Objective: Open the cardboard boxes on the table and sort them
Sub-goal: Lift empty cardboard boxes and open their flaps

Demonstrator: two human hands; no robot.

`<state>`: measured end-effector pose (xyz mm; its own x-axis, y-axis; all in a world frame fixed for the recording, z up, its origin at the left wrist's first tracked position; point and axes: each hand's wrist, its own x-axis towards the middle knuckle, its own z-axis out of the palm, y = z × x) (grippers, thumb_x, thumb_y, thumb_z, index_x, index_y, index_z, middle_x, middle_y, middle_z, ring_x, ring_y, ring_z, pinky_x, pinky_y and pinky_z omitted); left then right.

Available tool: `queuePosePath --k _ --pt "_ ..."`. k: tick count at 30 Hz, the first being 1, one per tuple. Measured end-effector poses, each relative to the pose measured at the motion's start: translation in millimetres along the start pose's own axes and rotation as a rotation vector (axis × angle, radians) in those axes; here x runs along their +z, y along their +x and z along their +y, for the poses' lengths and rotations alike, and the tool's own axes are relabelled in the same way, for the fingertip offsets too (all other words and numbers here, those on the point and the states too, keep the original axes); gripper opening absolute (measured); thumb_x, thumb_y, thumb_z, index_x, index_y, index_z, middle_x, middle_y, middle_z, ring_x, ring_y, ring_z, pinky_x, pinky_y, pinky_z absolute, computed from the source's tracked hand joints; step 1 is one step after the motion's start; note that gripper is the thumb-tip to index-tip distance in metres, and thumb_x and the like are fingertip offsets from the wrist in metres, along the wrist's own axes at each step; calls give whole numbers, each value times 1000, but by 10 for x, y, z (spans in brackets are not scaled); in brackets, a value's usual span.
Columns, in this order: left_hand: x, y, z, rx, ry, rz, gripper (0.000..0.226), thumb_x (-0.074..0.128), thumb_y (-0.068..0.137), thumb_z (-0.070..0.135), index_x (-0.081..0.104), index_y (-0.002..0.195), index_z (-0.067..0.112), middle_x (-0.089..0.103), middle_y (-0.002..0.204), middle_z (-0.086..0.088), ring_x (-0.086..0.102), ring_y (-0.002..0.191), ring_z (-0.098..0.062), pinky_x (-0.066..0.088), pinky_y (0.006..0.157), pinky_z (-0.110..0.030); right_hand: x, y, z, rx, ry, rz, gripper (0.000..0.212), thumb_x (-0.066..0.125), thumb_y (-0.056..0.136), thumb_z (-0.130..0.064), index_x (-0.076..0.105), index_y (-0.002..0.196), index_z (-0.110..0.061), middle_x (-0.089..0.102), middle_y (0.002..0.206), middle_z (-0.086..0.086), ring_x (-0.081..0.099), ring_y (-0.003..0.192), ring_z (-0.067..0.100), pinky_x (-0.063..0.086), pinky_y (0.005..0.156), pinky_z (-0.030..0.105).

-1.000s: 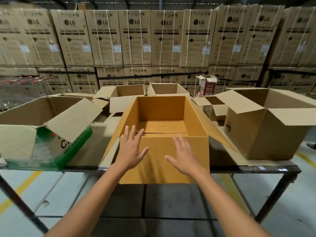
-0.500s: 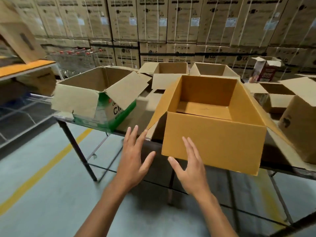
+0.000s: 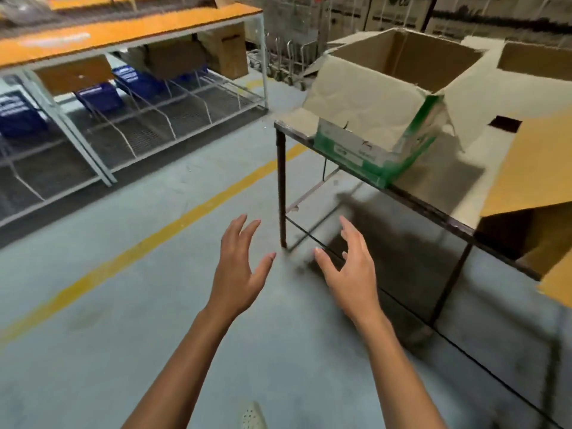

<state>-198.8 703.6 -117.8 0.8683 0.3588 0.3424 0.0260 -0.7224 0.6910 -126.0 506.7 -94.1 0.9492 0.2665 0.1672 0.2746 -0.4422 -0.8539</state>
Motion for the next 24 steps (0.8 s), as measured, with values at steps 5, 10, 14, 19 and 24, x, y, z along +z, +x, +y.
queuePosePath --k 5,10,14,19,24 --pt "-493 318 -614 -72 8 52 61 55 93 45 41 148 22 27 160 1 19 150 -14 23 113 -28 873 401 -381 -78 -51 -113 71 67 91 -42 35 152 -24 35 157 -5 32 144 10 33 116 33" --pt "-658 785 -1134 -92 32 79 61 56 92 44 42 147 20 28 160 -3 21 150 -17 26 113 -31 1441 850 -424 -135 -107 -182 69 67 93 -39 36 152 -20 36 157 -1 32 145 12 33 117 35" --pt "-713 1201 -1537 -114 41 76 61 55 92 44 41 147 20 28 160 -3 22 149 -18 29 114 -34 1826 1329 -387 -132 -123 -196 68 66 93 -38 37 151 -19 37 156 0 34 144 15 33 117 36" --pt "-737 1813 -1973 -140 65 86 60 56 93 41 42 147 20 28 159 -2 25 148 -20 27 113 -33 2289 2070 -343 -146 -115 -183 67 66 93 -37 36 151 -19 40 154 1 37 142 16 33 115 32" --pt "-762 2707 -2405 -171 87 108 58 56 93 41 42 146 23 28 158 0 26 146 -18 26 113 -31 2738 3090 -366 -140 -45 -197 66 66 93 -34 37 151 -18 40 153 1 41 139 19 41 109 47"
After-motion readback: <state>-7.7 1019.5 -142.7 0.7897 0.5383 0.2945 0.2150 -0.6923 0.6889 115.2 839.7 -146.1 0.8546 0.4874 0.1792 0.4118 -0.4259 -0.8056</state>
